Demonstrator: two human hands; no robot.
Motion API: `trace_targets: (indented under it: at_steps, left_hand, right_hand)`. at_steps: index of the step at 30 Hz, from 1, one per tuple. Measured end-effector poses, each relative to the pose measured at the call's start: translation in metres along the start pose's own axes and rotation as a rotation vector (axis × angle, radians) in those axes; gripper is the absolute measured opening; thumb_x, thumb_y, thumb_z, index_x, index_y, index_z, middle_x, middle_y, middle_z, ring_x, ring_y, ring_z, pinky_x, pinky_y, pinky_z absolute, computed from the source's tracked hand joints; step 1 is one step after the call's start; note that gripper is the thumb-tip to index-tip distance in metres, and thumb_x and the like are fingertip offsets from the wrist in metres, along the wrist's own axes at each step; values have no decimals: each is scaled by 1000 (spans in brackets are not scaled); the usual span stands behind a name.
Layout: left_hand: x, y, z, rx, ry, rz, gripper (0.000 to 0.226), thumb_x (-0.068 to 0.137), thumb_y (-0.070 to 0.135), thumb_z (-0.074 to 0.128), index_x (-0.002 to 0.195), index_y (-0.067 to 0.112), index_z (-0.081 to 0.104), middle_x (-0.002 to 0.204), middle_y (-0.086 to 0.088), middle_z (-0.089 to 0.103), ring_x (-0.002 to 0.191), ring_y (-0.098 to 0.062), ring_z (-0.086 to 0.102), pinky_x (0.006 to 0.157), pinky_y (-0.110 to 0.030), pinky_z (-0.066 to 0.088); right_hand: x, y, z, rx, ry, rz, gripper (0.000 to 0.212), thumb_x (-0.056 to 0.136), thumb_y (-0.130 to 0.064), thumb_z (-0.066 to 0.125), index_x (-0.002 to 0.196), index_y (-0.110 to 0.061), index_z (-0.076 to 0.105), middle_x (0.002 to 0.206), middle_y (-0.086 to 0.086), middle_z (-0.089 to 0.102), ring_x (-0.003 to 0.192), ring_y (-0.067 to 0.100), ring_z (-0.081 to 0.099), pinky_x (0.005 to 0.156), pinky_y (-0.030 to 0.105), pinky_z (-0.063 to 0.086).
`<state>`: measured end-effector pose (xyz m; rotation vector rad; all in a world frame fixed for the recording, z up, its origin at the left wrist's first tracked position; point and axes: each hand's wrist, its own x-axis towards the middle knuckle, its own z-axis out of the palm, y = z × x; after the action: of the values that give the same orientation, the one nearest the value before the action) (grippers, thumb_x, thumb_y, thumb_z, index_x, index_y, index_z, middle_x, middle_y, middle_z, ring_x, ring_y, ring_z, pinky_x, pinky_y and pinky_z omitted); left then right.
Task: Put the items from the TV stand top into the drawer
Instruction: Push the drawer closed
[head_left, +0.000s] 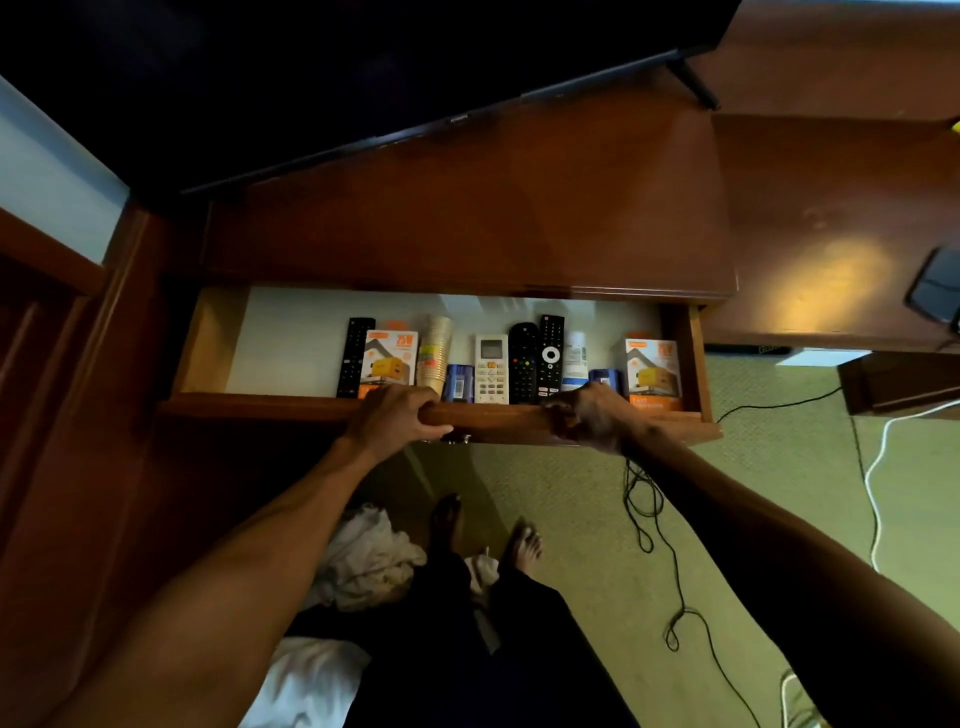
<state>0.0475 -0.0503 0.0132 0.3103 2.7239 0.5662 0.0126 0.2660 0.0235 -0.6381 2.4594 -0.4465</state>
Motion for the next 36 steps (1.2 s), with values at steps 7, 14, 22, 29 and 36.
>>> trace_targets:
  at_steps: [7, 14, 22, 29, 36]
  left_hand:
    - [31, 2, -14, -11, 120, -91, 70, 73, 47, 78, 130, 13, 56, 138, -9, 53, 127, -25, 46, 106, -38, 39]
    - [63, -14, -30, 231, 177, -5, 105, 64, 71, 71, 147, 18, 35, 160, -8, 23, 147, -27, 19, 118, -51, 19]
    - [114, -25, -46, 292, 149, 0, 115, 67, 80, 58, 154, 18, 15, 164, -4, 5, 151, -20, 1, 122, -50, 6]
    - [151, -30, -60, 278, 176, 1, 109, 72, 74, 59, 154, 21, 13, 164, -4, 5, 151, -19, 3, 122, -48, 4]
    - [173, -40, -57, 272, 222, 38, 97, 78, 71, 56, 153, 20, 21, 162, -6, 16, 150, -21, 12, 121, -49, 5]
  right_hand:
    - [22, 9, -17, -33, 153, 15, 47, 82, -28, 73, 124, -17, 57, 118, 9, 65, 102, 25, 64, 81, 32, 52]
    - [48, 20, -34, -309, 254, 9, 116, 62, -58, 79, 152, -15, 21, 157, 14, 23, 143, 33, 23, 115, 51, 25]
    - [89, 40, -58, -384, 214, 86, 126, 71, -63, 69, 153, -9, -10, 162, 12, -14, 150, 26, -11, 121, 53, 2]
    - [111, 44, -75, -338, 243, 77, 100, 87, -45, 62, 155, -11, -3, 163, 10, -5, 151, 26, -3, 121, 53, 4]
    - [128, 55, -79, -318, 303, 42, 83, 93, -40, 55, 155, -13, 7, 163, 8, 6, 150, 27, 6, 119, 58, 9]
